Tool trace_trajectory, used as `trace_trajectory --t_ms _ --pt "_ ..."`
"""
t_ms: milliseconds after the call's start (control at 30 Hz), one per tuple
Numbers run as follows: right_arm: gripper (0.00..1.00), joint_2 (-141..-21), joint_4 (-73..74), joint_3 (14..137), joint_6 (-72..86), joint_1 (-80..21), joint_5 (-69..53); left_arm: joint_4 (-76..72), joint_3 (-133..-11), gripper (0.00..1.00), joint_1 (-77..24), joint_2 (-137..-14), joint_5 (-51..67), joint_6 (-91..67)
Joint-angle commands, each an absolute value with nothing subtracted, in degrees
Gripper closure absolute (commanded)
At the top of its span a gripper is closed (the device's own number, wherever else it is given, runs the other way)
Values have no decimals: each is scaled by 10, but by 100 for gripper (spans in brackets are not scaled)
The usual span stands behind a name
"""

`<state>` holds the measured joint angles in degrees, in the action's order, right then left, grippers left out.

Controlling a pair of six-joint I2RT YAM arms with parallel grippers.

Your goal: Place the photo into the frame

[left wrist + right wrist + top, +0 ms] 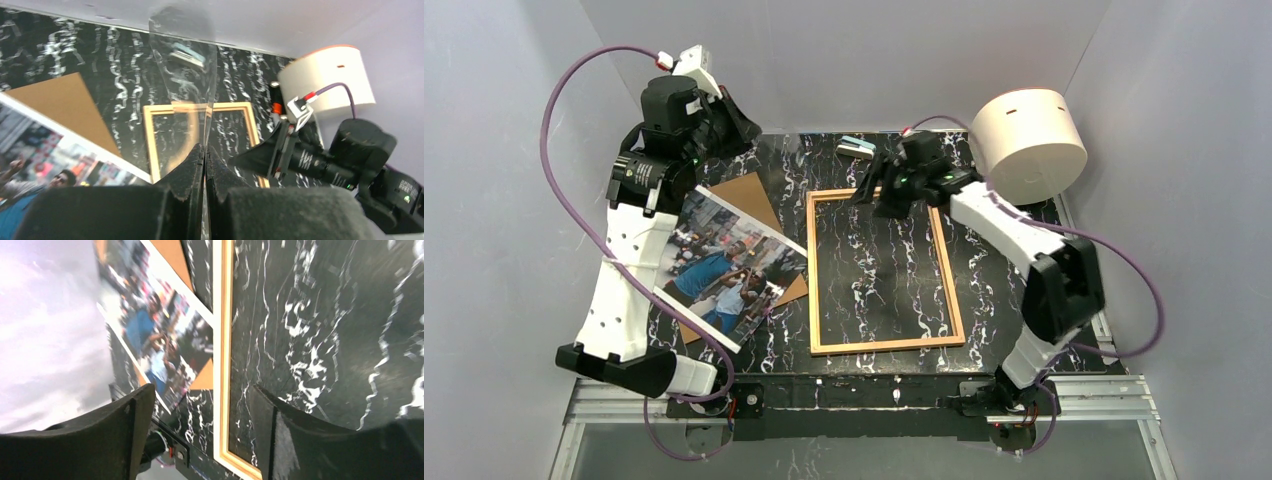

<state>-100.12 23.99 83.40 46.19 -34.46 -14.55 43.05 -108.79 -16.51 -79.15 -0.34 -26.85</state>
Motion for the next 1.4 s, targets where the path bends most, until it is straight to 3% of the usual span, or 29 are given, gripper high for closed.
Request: trace_trajectory --t_ms 0,133,233,333,600,767,1167,1367 --pt "17 -925 148 786 466 -304 -201 370 -1113 100 -163 -803 134 -268" --pt "13 -868 70 724 496 -265 -257 308 -1113 100 -163 -801 199 -310" --pt "2 -808 -47 665 549 -249 -275 275 -1129 100 -163 -805 245 -347" --pt "1 -754 -165 616 608 -245 -252 217 -1133 100 -163 -805 285 -405" --pt "1 -650 -291 551 669 -239 -151 50 -1128 100 -163 -790 352 -566" --pt "1 -655 -347 582 700 -234 -192 -28 -1123 100 -163 -779 366 -629" --pt "1 -643 -397 565 763 -224 -203 -4 -1185 100 -163 -786 363 -609" --pt "1 -664 -523 593 797 -214 -266 33 -1185 100 -163 -784 363 -609"
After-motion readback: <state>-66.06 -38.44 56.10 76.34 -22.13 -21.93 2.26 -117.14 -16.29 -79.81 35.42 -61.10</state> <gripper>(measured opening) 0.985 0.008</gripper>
